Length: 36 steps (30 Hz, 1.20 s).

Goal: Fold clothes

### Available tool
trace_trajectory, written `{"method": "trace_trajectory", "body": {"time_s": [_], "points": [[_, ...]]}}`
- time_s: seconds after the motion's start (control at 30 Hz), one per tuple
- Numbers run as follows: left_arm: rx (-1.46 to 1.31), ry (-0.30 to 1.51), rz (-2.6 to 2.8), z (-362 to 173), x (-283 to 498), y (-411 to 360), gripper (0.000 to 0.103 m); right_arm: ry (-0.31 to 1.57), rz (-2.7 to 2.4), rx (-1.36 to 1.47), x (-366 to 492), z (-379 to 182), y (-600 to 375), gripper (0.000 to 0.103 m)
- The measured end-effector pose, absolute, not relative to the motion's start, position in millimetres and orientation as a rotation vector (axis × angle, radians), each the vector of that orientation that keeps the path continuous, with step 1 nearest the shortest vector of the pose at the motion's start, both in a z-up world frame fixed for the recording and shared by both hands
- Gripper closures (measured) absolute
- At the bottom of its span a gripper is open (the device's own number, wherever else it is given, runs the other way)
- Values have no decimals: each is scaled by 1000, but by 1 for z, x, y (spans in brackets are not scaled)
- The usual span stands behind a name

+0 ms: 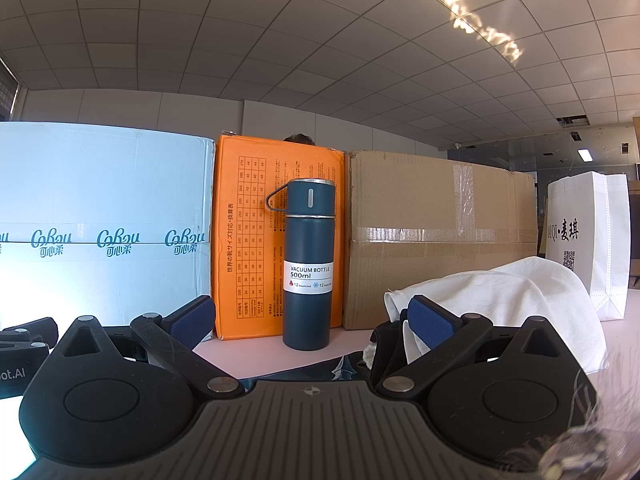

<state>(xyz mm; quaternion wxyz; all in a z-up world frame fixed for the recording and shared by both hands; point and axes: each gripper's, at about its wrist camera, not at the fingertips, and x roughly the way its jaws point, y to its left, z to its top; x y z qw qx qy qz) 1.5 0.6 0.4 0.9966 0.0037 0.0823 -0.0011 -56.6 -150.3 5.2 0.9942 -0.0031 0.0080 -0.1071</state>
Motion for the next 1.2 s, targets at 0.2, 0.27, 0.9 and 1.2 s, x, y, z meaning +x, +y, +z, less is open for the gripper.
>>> {"method": "trace_trajectory", "body": {"time_s": [0.2, 0.27, 0.9, 1.2], "points": [[7, 166, -3, 1, 2, 0, 0, 16, -215, -6, -57, 5, -150, 0], [7, 166, -3, 1, 2, 0, 0, 16, -214, -6, -57, 5, -150, 0], [-6, 148, -14, 2, 0, 2, 0, 18, -213, 1, -57, 6, -152, 0], [-34, 91, -108, 7, -15, 2, 0, 16, -216, 62, -62, 6, -161, 0]]}}
